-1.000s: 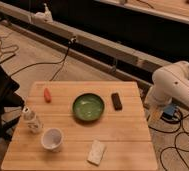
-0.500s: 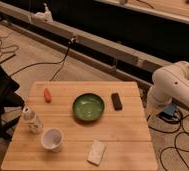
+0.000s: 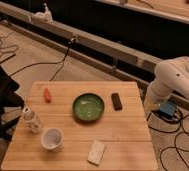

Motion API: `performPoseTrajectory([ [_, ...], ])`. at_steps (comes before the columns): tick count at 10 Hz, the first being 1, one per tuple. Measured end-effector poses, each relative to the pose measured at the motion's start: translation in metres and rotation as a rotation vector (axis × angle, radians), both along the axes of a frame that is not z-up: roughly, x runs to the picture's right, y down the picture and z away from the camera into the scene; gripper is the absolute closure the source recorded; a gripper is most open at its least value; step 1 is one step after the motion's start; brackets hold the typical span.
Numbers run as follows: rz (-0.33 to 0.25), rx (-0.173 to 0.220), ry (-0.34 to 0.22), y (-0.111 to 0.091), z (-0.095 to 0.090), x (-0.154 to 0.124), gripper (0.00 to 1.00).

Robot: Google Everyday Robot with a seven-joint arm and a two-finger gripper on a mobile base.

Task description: Knock the bottle over

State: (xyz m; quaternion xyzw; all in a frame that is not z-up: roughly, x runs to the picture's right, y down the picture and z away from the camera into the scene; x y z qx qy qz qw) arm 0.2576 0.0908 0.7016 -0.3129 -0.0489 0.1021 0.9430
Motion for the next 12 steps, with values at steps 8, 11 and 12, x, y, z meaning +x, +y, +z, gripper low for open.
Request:
performPoseTrajectory([
  [8,0.211,-0.042,-0.37,0.0,0.024,-0.186,1.0],
  [11,0.208,-0.043,-0.373,0.0,0.025,-0.188,1.0],
  [12,0.207,-0.043,-0.369,0.0,0.024,-0.186,1.0],
])
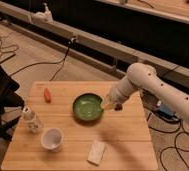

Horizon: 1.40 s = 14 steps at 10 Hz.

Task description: Knock the bottle over

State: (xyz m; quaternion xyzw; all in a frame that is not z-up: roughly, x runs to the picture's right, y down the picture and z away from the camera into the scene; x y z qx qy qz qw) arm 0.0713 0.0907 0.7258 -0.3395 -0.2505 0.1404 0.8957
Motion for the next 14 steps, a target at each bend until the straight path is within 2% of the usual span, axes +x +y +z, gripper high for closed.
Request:
performPoseTrajectory([
  [2,-0.041,0.012,-0.029,0.005,0.001,-0.022,1.0],
  [5,-0.098,0.0,-0.14,0.023,-0.002,-0.075,1.0],
  [8,-0.108,-0.044,-0.285,0.043,-0.014,-0.14,1.0],
  [9,-0.107,-0.066,-0.349,0.048,-0.022,-0.17,1.0],
  [11,-0.122,-0.095,-0.442,0.057,-0.034,-0.214,1.0],
  [14,-0.158,-0.116,-0.542,0.08,-0.051,-0.263,1.0],
])
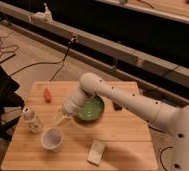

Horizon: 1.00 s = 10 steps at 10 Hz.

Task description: Knock the bottle over

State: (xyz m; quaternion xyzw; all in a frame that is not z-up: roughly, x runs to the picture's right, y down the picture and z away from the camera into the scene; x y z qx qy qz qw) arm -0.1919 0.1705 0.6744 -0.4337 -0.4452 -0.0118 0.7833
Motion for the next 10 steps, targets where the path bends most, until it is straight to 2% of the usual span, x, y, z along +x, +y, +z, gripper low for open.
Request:
performPoseTrajectory([
  [2,-0.028,0.021,-0.023,0.018,-0.008,-0.014,1.0],
  [6,-0.028,0.019,-0.021,0.019,-0.008,-0.014,1.0],
  [8,0.002,0.014,-0.015,0.012,-0.001,-0.013,1.0],
  [10,0.055,0.025,-0.046,-0.002,0.004,-0.029,1.0],
])
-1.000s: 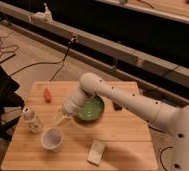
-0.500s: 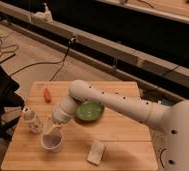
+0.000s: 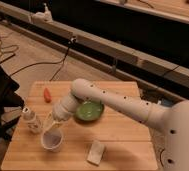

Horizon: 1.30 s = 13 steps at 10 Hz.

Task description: Knock the bottle over

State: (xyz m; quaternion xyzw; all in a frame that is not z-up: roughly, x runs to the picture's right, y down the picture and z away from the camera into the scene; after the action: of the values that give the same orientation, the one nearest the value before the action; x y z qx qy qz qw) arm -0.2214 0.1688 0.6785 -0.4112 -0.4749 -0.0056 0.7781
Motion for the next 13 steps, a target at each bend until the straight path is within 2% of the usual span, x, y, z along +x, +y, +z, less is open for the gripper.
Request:
performPoseTrajectory([
  [2,0.036,0.003,-0.048,-0.006,0.0,-0.021,1.0],
  [5,0.083,-0.014,-0.14,-0.002,-0.005,-0.062,1.0],
  [8,0.126,-0.02,-0.195,-0.004,-0.004,-0.097,1.0],
  [11,0.137,0.013,-0.212,-0.013,0.003,-0.128,1.0],
  [13,0.165,0.051,-0.192,-0.031,0.016,-0.14,1.0],
])
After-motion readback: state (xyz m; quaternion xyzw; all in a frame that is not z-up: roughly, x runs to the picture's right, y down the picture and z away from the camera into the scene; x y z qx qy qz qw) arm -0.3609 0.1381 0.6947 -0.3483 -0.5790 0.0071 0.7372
